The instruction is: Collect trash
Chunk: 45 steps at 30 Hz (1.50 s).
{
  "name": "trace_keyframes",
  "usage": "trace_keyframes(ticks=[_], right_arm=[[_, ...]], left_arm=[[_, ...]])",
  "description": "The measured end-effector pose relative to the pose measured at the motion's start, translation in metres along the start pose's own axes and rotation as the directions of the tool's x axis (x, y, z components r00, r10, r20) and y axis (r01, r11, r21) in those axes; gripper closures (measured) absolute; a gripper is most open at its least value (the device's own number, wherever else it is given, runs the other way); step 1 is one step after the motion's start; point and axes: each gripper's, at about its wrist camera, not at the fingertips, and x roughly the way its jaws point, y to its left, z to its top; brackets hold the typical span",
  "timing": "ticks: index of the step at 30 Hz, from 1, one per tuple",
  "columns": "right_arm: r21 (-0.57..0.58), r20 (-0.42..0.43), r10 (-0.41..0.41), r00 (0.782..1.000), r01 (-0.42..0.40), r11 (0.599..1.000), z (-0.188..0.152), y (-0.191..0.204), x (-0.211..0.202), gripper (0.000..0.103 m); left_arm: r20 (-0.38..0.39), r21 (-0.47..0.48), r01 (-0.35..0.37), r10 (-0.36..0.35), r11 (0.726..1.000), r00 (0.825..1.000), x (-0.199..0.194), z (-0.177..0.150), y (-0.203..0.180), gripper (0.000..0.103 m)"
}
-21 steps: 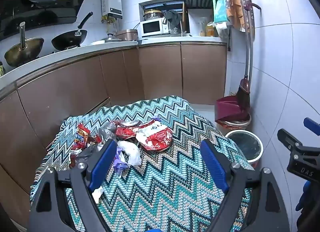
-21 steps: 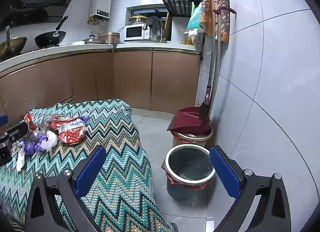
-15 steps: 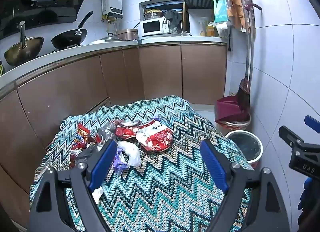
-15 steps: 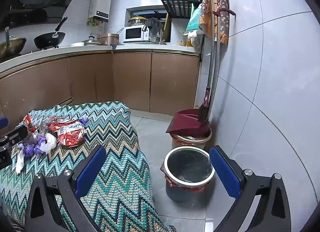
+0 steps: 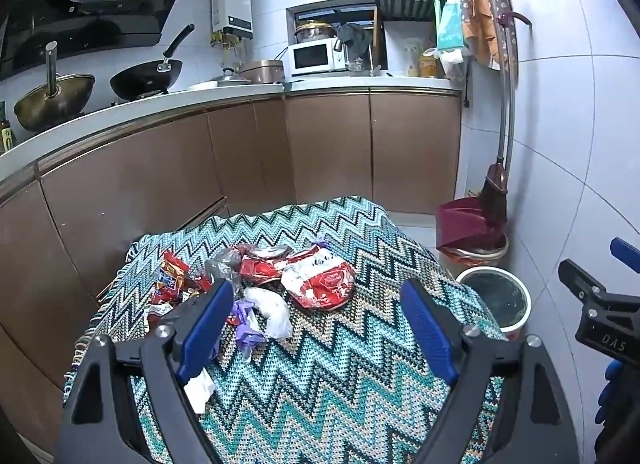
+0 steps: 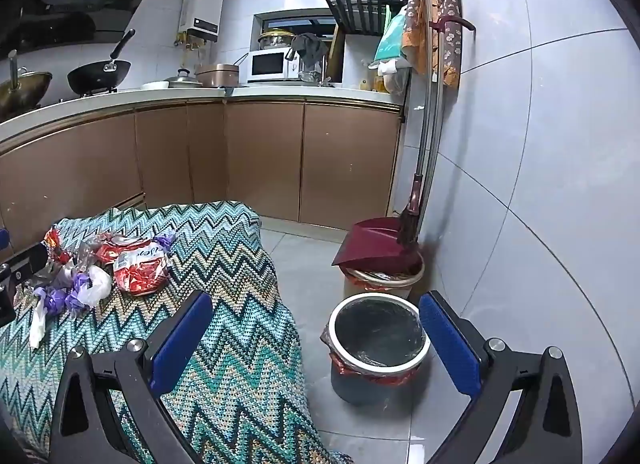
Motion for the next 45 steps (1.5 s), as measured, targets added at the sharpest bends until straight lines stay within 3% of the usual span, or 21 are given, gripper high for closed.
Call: trace_keyframes(ticks=[11, 45], right_arm=[[0.013, 0.016, 0.020, 1.000, -0.020, 1.000, 0.005, -0.002, -0.008, 0.000], [0.053, 0.097, 0.058, 0.994, -0.063, 0.997, 0.017, -0.012, -0.054, 0.000]], left_arm=[[0.038, -0.008, -0.023, 0.023, 1.000, 0.999, -0.010, 0.009, 0.004, 0.018], [0.073, 0.033, -0.007, 0.005, 0.999, 0.997, -0.056, 0.021, -0.005, 0.018]])
